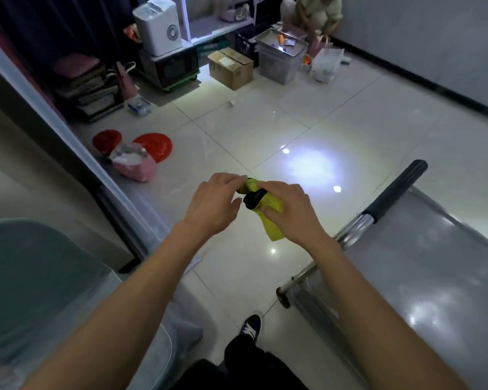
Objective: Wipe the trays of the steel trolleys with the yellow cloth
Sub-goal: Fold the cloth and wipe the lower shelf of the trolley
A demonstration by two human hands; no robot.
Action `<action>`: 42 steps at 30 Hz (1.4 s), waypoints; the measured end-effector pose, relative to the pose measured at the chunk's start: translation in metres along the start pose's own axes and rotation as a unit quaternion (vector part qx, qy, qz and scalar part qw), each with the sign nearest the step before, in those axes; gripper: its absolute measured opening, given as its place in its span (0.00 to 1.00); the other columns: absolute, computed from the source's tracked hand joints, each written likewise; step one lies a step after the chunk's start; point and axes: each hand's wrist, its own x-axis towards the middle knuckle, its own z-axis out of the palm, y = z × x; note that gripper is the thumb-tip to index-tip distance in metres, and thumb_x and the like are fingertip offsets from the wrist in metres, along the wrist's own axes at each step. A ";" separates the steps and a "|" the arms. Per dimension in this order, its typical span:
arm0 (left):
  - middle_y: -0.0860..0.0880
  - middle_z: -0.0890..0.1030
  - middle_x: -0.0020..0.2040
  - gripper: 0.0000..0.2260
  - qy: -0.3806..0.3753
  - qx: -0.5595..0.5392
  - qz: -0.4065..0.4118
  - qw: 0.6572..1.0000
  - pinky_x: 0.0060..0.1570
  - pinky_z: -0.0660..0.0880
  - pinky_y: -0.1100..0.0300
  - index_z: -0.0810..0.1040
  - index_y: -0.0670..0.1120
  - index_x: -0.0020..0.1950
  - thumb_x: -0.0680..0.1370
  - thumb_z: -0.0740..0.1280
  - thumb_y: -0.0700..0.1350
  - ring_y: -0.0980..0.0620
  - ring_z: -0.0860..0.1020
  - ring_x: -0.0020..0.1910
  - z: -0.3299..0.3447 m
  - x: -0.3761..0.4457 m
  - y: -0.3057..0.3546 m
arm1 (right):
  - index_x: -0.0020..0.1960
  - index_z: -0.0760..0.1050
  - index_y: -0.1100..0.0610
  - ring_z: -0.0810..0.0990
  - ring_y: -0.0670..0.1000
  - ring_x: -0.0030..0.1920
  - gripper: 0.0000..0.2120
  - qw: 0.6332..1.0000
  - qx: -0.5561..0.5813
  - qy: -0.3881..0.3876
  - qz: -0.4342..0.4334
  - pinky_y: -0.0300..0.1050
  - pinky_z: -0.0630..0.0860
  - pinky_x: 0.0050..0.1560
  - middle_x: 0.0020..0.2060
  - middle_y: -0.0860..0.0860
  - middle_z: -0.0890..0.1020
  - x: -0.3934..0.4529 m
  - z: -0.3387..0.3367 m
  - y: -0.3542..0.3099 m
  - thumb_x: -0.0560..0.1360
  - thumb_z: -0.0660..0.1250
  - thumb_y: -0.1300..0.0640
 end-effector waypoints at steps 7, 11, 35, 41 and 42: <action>0.50 0.80 0.64 0.20 0.023 -0.009 0.042 0.999 0.57 0.73 0.46 0.77 0.51 0.69 0.77 0.70 0.40 0.44 0.74 0.64 -0.018 0.088 -0.010 | 0.70 0.72 0.42 0.70 0.53 0.62 0.25 0.999 0.027 -0.009 -0.017 0.55 0.69 0.65 0.64 0.40 0.78 0.084 -0.023 0.007 0.75 0.70 0.58; 0.50 0.83 0.47 0.12 0.031 -0.019 0.052 0.998 0.47 0.73 0.48 0.82 0.51 0.58 0.77 0.67 0.39 0.44 0.76 0.50 -0.013 0.141 -0.022 | 0.66 0.75 0.42 0.72 0.49 0.60 0.23 0.998 0.055 0.014 -0.007 0.53 0.70 0.64 0.61 0.38 0.79 0.127 -0.028 0.021 0.74 0.70 0.58; 0.55 0.81 0.33 0.08 -0.094 -0.173 0.148 0.969 0.34 0.72 0.60 0.84 0.54 0.42 0.73 0.66 0.44 0.59 0.78 0.38 0.021 0.538 0.035 | 0.52 0.83 0.59 0.82 0.54 0.50 0.13 0.925 0.010 0.359 0.122 0.48 0.79 0.48 0.49 0.51 0.85 0.336 -0.120 0.199 0.71 0.69 0.71; 0.61 0.78 0.32 0.07 -0.078 -0.147 0.173 0.971 0.34 0.68 0.62 0.85 0.55 0.41 0.75 0.67 0.48 0.60 0.77 0.38 0.040 0.632 0.079 | 0.55 0.82 0.55 0.80 0.50 0.49 0.18 0.917 -0.008 0.364 0.159 0.36 0.73 0.45 0.50 0.48 0.84 0.370 -0.169 0.273 0.70 0.70 0.72; 0.60 0.79 0.33 0.07 -0.080 -0.144 0.177 0.970 0.33 0.67 0.63 0.85 0.55 0.41 0.75 0.68 0.49 0.61 0.77 0.39 0.044 0.645 0.085 | 0.55 0.82 0.55 0.80 0.50 0.48 0.18 0.914 -0.003 0.365 0.175 0.37 0.72 0.45 0.49 0.47 0.84 0.375 -0.176 0.283 0.70 0.69 0.72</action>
